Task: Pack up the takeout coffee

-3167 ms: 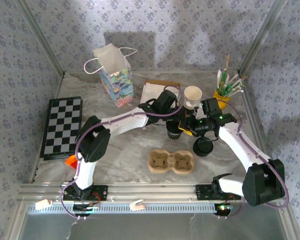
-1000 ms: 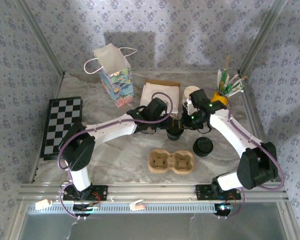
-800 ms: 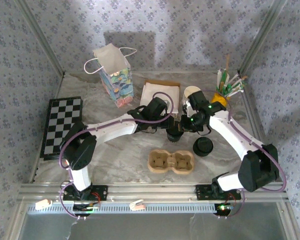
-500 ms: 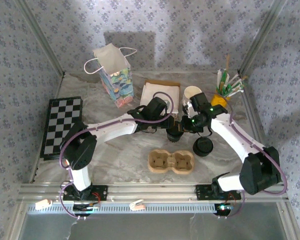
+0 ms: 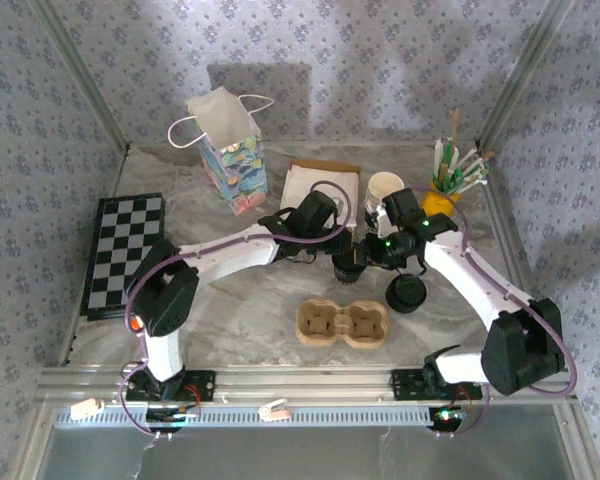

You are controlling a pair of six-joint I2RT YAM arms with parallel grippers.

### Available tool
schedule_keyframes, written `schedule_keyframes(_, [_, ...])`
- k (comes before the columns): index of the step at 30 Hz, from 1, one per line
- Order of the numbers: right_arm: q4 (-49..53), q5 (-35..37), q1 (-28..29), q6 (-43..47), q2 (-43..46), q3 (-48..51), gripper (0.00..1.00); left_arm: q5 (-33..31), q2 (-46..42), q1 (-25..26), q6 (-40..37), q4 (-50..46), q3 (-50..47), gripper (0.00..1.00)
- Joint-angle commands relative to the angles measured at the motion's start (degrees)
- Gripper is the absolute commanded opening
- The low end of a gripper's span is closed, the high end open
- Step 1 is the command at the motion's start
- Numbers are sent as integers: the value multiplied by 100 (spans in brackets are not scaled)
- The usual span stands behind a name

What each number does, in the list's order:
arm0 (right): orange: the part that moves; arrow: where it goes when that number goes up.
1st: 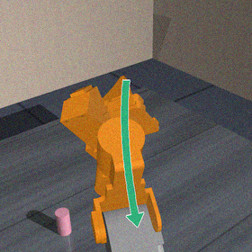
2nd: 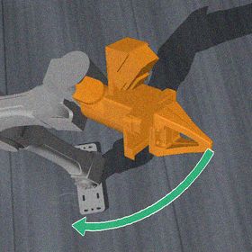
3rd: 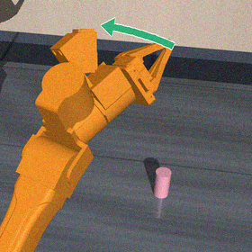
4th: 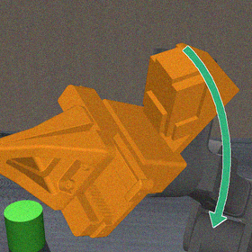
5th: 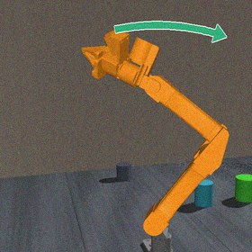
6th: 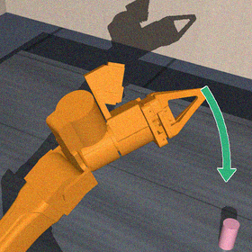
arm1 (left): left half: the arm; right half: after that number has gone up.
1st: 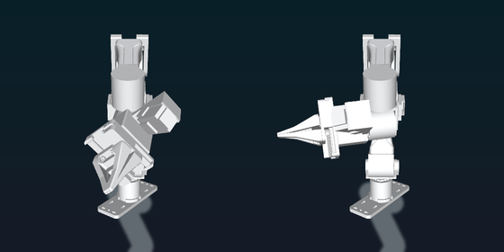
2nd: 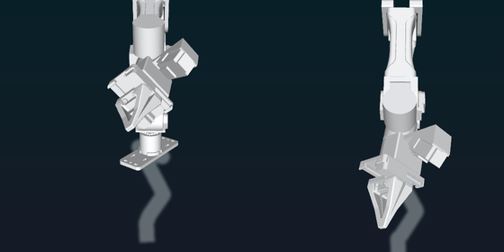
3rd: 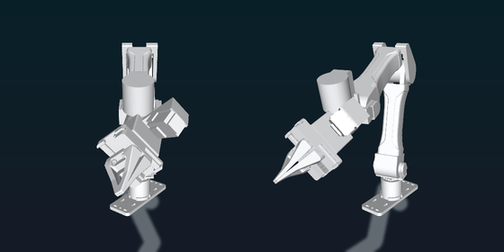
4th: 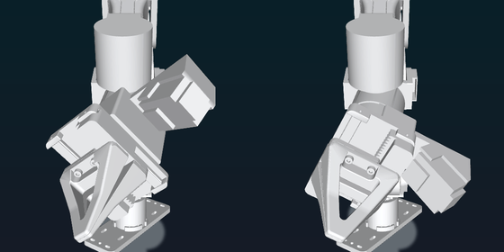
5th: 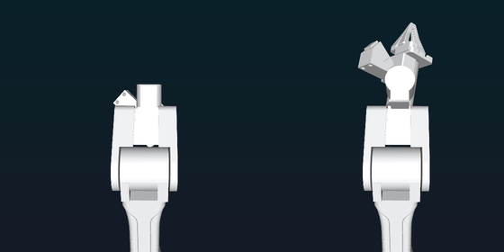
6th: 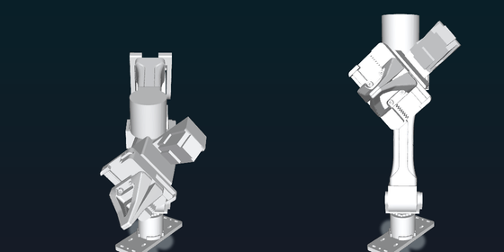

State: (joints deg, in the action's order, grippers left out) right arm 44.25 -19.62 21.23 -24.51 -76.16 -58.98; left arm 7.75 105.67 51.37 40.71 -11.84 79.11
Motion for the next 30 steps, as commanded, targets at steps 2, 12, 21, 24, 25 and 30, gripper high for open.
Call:
schedule_keyframes(2, [434, -227, -55, -89, 153, -257, 35, -46, 184, -38, -211, -332, 276, 27])
schedule_keyframes(12, [605, -302, -211, -46, 313, -293, 41, -110, 69, -40, -316, -445, 412, 33])
schedule_keyframes(21, [445, -367, -245, 71, 249, -193, 43, 141, 53, -31, -362, -224, 417, 34])
schedule_keyframes(24, [483, -394, -275, 75, 244, -217, 43, 274, 34, -21, -406, -166, 439, 34])
schedule_keyframes(25, [497, -385, -276, 84, 263, -233, 43, 287, 12, -15, -415, -161, 434, 34])
schedule_keyframes(30, [528, -163, -286, 116, 336, -372, 47, 184, -120, -30, -456, -235, 446, 34])
